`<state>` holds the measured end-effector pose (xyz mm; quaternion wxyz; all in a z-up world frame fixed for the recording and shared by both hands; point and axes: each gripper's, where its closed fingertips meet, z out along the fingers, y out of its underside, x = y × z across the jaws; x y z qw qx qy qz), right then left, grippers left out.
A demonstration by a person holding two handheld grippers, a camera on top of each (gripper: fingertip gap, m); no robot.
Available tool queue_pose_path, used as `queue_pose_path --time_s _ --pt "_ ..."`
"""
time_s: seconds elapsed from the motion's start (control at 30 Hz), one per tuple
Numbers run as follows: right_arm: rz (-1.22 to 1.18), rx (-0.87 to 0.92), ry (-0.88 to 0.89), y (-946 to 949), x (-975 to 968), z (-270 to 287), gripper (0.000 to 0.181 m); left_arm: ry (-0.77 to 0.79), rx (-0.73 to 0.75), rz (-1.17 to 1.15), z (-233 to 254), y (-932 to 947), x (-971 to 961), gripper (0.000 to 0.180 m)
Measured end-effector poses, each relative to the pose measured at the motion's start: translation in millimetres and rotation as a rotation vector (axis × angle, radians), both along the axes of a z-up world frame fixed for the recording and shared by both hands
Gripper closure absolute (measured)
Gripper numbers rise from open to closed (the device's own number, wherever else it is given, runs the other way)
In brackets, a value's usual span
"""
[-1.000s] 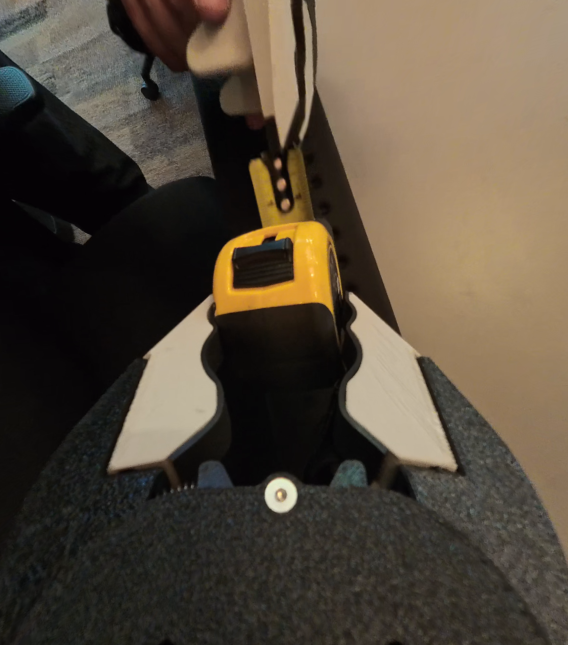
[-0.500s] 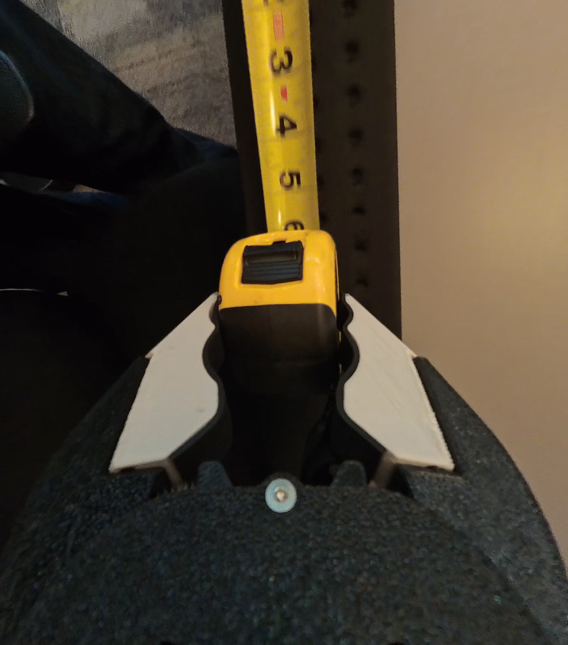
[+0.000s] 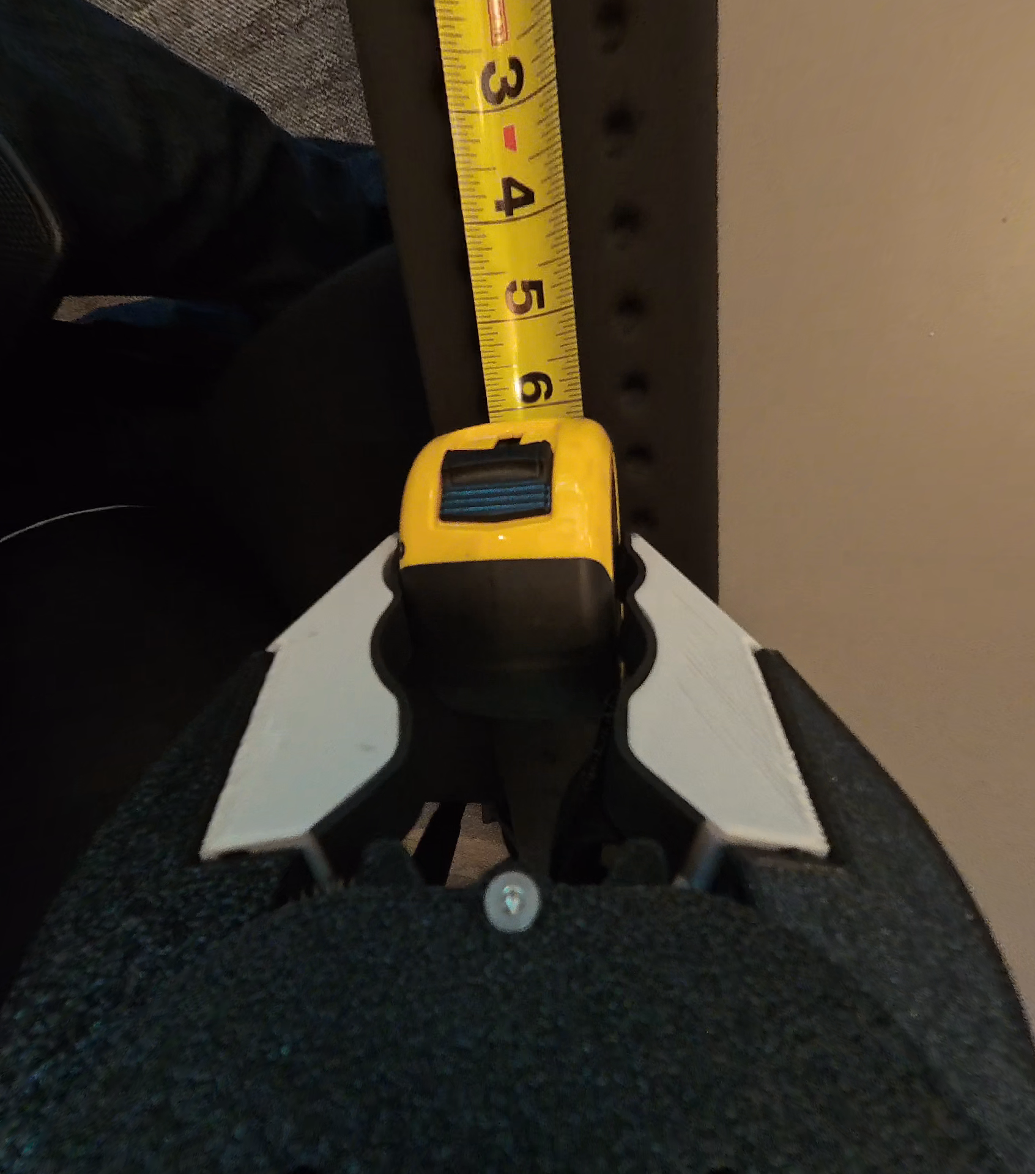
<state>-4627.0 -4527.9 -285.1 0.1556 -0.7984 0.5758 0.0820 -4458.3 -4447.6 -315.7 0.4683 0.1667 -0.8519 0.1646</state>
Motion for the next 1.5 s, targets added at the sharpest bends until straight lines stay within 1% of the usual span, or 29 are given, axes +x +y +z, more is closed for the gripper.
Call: queue_pose_path --time_s 0.17,0.3,0.4,0.47,0.6,0.63,0.67,0.73,0.83,0.9,1.07,1.27,1.5 --pt "0.005 -0.006 0.010 2 4 1 0.116 -0.088 0.079 0.075 -1 -2 3 0.175" --pt "0.017 -0.019 -0.006 9 19 1 0.116 -0.243 0.121 0.108 -2 -3 5 0.174" --pt "0.035 -0.037 -0.027 12 29 0 0.116 -0.366 0.150 0.131 -4 -1 9 0.165" --pt "0.032 -0.034 -0.034 11 31 0 0.116 -0.395 0.158 0.165 -4 -2 9 0.163" --pt "-0.026 0.015 -0.082 16 32 -2 0.112 -0.393 0.138 0.214 -1 -4 6 0.172" --pt "-0.046 0.018 -0.085 19 32 -7 0.101 -0.385 0.134 0.216 0 -5 4 0.175" --pt "-0.022 -0.030 -0.054 18 24 -21 0.085 -0.379 0.137 0.220 1 -6 4 0.178" --pt "0.082 -0.171 -0.159 14 28 -26 0.096 -0.382 0.142 0.218 1 -6 4 0.178" --pt "0.044 -0.136 -0.242 17 31 -24 0.101 -0.387 0.138 0.223 0 -6 4 0.178" --pt "0.030 -0.070 -0.296 20 32 -19 0.106 -0.395 0.137 0.229 0 -7 3 0.178" --pt "0.046 0.029 -0.299 10 19 -15 0.107 -0.402 0.137 0.239 1 -7 3 0.178" --pt "0.067 0.012 -0.277 -24 -29 -16 0.108 -0.395 0.142 0.243 0 -7 3 0.178" --pt "0.050 -0.025 -0.224 -77 -132 -17 0.109 -0.369 0.154 0.246 0 -8 5 0.178"
